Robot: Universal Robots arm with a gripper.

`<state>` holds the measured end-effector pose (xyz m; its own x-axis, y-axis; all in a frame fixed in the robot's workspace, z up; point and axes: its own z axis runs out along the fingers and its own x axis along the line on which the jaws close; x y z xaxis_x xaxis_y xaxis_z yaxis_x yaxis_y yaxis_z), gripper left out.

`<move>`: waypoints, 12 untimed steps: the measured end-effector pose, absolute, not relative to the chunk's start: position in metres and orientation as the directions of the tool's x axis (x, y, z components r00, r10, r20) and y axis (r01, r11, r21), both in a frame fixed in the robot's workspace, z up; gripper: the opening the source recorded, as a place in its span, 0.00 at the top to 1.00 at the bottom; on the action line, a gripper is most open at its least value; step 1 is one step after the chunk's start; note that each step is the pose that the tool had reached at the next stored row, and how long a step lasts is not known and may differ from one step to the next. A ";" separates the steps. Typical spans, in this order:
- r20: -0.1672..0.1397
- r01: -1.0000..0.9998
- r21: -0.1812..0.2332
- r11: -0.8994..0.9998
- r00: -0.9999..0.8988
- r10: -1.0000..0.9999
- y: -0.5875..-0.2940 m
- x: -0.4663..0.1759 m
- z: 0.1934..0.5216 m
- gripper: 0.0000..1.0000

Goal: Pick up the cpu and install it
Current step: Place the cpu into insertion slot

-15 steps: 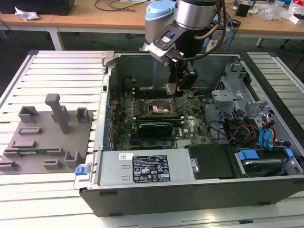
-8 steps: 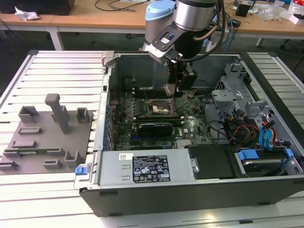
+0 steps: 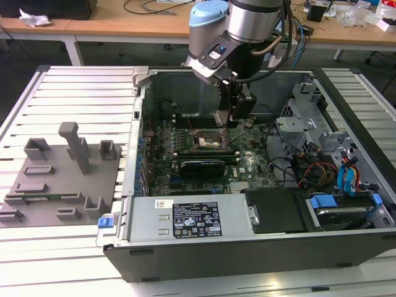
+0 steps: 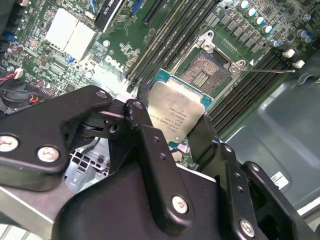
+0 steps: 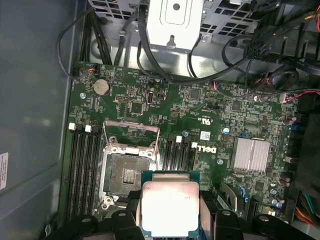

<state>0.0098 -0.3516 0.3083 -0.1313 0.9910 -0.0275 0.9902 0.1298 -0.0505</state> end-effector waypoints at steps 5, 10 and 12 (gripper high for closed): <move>-0.028 0.990 -0.051 0.130 -0.131 0.991 -0.352 0.010 0.304 0.45; -0.027 0.990 -0.051 0.130 -0.131 0.991 -0.352 0.010 0.301 0.45; -0.028 0.990 -0.051 0.130 -0.131 0.991 -0.352 0.010 0.299 0.45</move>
<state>0.0098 -0.3516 0.2992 -0.1313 0.9910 -0.0275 0.9902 0.1298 -0.0506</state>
